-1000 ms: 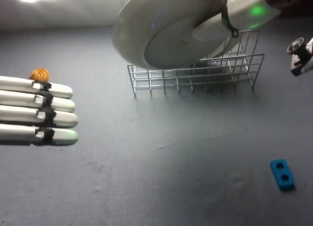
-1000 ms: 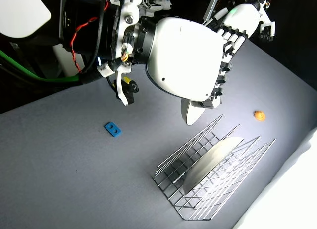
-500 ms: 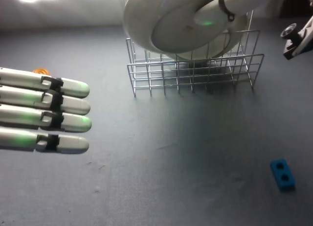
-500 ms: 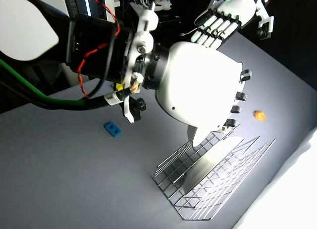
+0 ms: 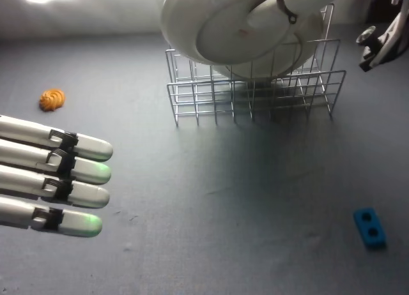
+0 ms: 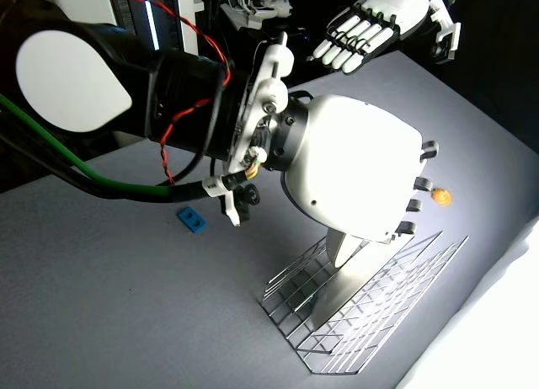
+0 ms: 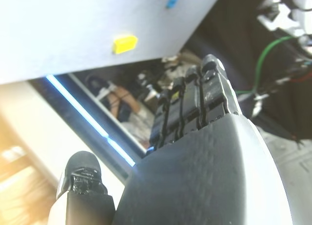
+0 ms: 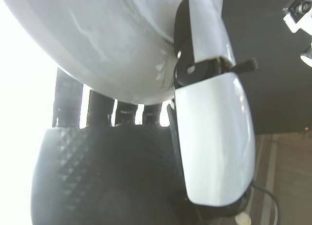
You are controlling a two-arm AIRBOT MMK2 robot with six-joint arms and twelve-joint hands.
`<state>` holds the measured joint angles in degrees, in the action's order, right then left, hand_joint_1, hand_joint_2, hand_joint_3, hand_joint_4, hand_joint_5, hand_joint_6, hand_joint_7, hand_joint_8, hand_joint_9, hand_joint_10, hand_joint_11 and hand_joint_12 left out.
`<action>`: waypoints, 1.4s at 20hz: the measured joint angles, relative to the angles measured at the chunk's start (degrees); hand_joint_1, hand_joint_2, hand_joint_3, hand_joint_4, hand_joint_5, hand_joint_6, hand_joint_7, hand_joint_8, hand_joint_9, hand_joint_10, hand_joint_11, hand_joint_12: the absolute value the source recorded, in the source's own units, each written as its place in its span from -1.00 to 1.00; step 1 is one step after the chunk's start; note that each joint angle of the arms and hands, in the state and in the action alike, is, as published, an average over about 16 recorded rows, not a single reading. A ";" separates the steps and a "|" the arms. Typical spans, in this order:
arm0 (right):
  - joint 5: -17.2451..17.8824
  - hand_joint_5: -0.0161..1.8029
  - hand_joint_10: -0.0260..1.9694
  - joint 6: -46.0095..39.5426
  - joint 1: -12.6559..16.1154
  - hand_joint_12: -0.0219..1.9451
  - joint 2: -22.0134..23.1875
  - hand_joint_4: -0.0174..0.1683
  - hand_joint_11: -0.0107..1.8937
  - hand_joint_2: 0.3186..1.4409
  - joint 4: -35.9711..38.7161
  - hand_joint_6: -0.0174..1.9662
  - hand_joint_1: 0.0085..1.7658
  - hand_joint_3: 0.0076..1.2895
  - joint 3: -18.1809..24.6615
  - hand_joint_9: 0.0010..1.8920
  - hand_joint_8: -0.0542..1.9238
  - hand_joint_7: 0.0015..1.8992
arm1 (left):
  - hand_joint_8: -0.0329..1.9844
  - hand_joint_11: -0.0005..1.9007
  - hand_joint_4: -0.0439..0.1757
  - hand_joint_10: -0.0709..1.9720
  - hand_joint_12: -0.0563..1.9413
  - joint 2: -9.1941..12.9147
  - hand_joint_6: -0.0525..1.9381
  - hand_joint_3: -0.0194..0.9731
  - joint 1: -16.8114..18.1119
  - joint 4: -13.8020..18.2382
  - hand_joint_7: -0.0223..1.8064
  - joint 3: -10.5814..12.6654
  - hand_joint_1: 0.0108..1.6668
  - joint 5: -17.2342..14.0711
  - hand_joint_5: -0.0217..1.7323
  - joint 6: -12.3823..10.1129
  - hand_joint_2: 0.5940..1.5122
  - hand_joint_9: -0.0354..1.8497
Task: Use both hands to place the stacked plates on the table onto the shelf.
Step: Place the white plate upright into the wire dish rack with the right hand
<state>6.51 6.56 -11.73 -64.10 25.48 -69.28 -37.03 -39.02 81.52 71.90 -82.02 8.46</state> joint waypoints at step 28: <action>2.81 0.09 -0.95 16.15 -5.20 0.08 -3.06 -0.75 0.00 0.23 -11.52 -0.11 0.39 -0.99 -3.41 0.48 -0.20 0.21 | -0.95 -0.98 -0.54 -0.91 -0.94 -2.95 -0.93 -0.95 7.31 9.91 -0.96 -0.62 -1.00 0.66 -0.95 -3.27 0.16 -0.94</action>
<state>9.33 22.71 -16.93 -67.16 13.97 -72.69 -39.97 -31.71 91.44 71.28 -81.35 5.19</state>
